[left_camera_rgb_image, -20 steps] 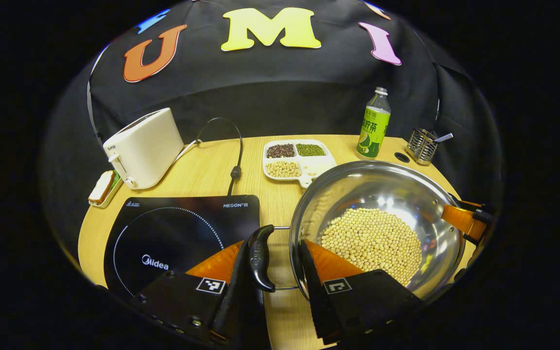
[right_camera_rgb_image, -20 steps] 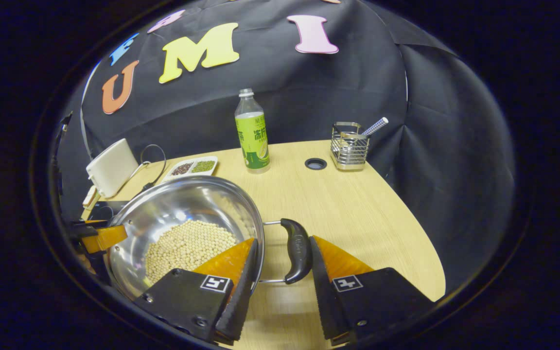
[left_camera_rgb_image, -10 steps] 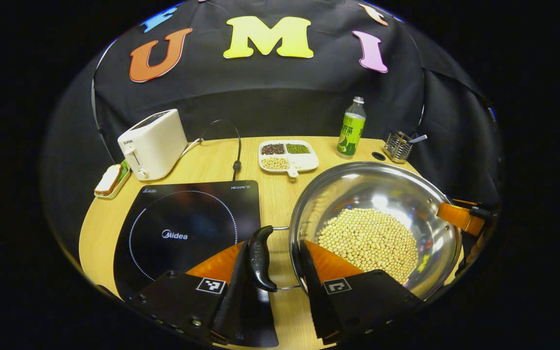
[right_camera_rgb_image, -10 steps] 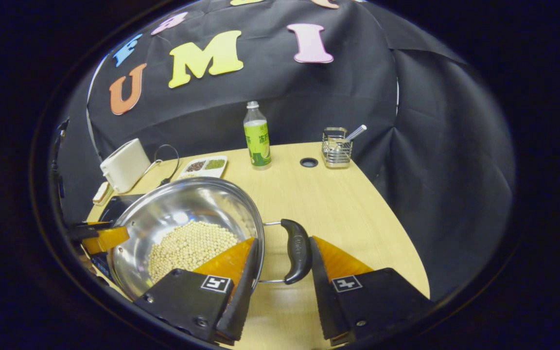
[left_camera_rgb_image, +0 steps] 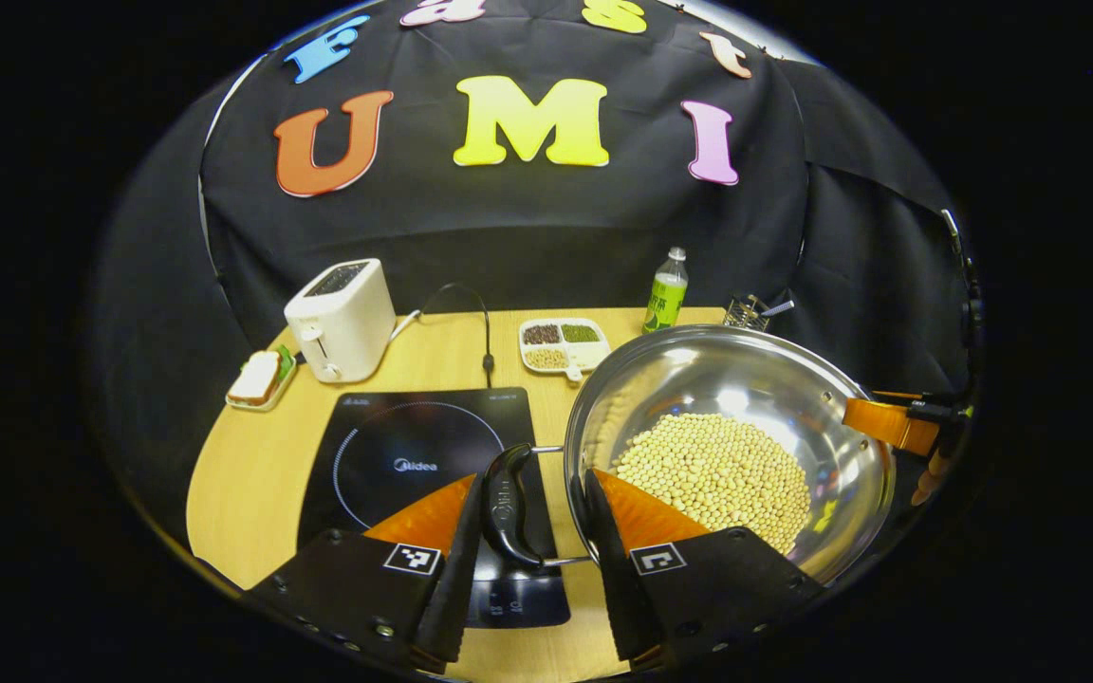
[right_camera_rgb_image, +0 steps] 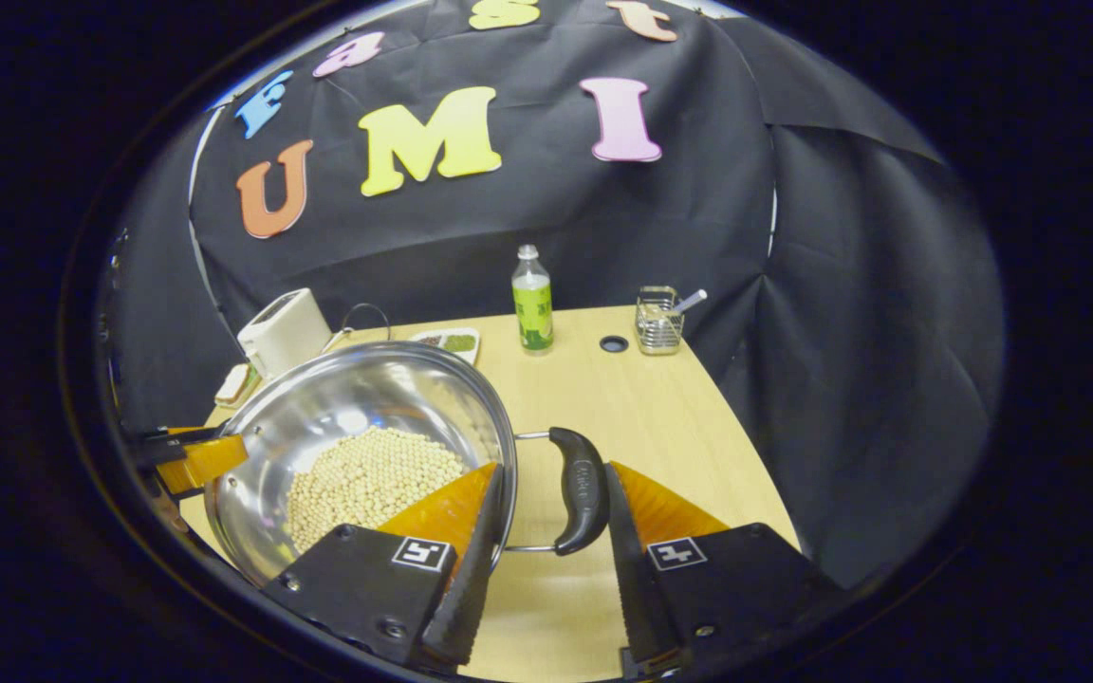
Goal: First push the handle of the pot to place it horizontally, then grasp the pot with both hands and set it on the induction cooktop.
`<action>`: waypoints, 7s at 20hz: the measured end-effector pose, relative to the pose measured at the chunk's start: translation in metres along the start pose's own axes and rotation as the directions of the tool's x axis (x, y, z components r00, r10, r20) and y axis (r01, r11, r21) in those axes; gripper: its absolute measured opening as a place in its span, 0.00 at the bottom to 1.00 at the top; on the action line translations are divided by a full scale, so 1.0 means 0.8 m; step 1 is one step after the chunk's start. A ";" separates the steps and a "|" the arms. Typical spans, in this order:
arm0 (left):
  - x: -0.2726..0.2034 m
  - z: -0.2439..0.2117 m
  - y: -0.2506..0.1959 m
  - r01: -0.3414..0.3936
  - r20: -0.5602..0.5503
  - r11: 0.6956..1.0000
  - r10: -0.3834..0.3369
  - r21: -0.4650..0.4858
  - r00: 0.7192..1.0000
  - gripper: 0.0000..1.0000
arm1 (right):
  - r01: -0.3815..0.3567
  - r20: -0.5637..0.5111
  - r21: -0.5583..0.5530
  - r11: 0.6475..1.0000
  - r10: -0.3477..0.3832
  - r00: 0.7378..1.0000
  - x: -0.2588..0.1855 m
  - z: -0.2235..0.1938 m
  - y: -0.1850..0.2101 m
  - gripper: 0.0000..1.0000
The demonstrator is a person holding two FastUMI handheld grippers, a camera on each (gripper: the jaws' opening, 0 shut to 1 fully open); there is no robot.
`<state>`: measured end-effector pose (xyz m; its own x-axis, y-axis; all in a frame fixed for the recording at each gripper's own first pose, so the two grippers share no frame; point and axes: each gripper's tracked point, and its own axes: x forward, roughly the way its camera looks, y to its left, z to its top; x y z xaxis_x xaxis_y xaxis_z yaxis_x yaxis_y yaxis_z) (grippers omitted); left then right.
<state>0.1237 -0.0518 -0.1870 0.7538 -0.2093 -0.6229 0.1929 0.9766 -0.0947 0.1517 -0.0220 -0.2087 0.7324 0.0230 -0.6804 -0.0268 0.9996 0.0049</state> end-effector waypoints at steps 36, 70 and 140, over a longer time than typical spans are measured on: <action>0.017 0.027 0.306 -0.231 0.040 0.960 0.240 -0.156 0.970 0.58 | -0.228 -0.030 0.025 0.973 0.229 0.973 0.118 0.024 0.312 0.61; 0.063 -0.028 0.348 -0.215 0.131 0.957 0.243 -0.197 0.961 0.95 | -0.244 0.209 -0.164 0.956 0.276 0.938 0.138 -0.006 0.290 0.92; -0.295 0.065 -0.013 -0.154 0.668 0.988 0.120 -0.009 0.735 0.96 | 0.062 0.739 -0.014 0.998 -0.032 0.673 -0.319 0.029 -0.042 0.94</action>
<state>-0.0241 -0.0153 0.0014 0.9964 -0.0686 0.0494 0.0689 0.9976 -0.0041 -0.0182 -0.0613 -0.0180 0.9965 -0.0053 0.0839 0.0093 0.9988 -0.0471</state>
